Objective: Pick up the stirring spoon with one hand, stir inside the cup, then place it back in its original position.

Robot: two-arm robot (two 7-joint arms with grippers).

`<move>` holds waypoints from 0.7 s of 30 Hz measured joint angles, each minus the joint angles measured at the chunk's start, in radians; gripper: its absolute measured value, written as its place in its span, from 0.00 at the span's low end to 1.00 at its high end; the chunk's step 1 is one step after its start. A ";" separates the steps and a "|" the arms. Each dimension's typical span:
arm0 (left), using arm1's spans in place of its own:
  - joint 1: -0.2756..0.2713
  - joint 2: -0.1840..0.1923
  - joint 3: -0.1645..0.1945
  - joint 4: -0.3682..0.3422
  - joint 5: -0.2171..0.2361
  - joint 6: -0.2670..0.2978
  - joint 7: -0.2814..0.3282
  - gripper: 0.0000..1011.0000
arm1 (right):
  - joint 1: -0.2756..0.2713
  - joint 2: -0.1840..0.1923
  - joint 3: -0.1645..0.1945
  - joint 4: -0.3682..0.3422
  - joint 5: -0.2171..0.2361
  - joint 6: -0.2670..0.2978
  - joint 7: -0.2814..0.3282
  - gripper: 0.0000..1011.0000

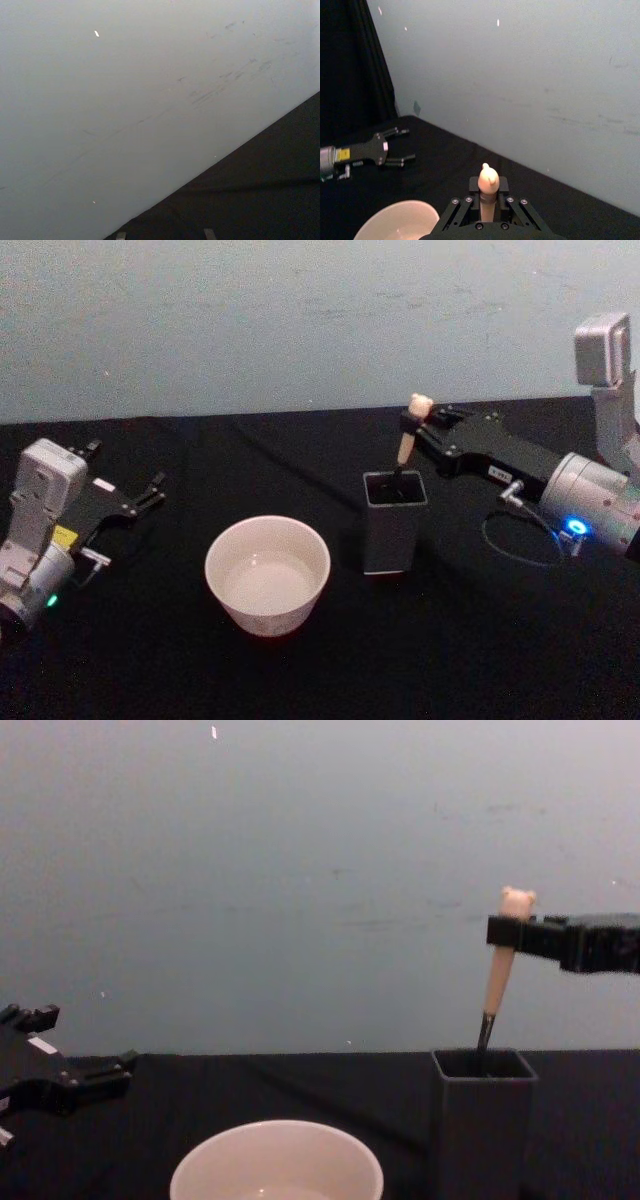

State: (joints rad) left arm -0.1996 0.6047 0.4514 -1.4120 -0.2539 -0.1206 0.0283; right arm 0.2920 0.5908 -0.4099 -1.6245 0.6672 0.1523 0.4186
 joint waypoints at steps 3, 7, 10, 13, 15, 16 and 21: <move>0.000 0.000 0.000 0.000 0.000 0.000 0.000 0.99 | -0.003 -0.001 -0.008 0.006 -0.015 0.007 0.003 0.21; 0.000 0.000 0.000 0.000 0.000 0.000 0.000 0.99 | -0.006 -0.004 -0.017 0.016 -0.031 0.017 0.002 0.21; 0.000 0.000 0.000 0.000 0.000 0.000 0.000 0.99 | -0.009 -0.007 -0.023 0.024 -0.043 0.023 0.002 0.21; 0.000 0.000 0.000 0.000 0.000 0.000 0.000 0.99 | -0.011 -0.011 -0.028 0.032 -0.056 0.028 0.003 0.21; 0.000 0.000 0.000 0.000 0.000 0.000 0.000 0.99 | -0.011 -0.014 -0.031 0.039 -0.064 0.032 0.005 0.21; 0.000 0.000 0.000 0.000 0.000 0.000 0.000 0.99 | -0.011 -0.015 -0.032 0.041 -0.066 0.033 0.005 0.21; 0.000 0.000 0.000 0.000 0.000 0.000 0.000 0.99 | -0.009 -0.025 -0.036 0.057 -0.082 0.040 0.007 0.21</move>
State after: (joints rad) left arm -0.1995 0.6047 0.4514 -1.4120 -0.2539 -0.1206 0.0283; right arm 0.2830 0.5654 -0.4460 -1.5679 0.5852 0.1925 0.4254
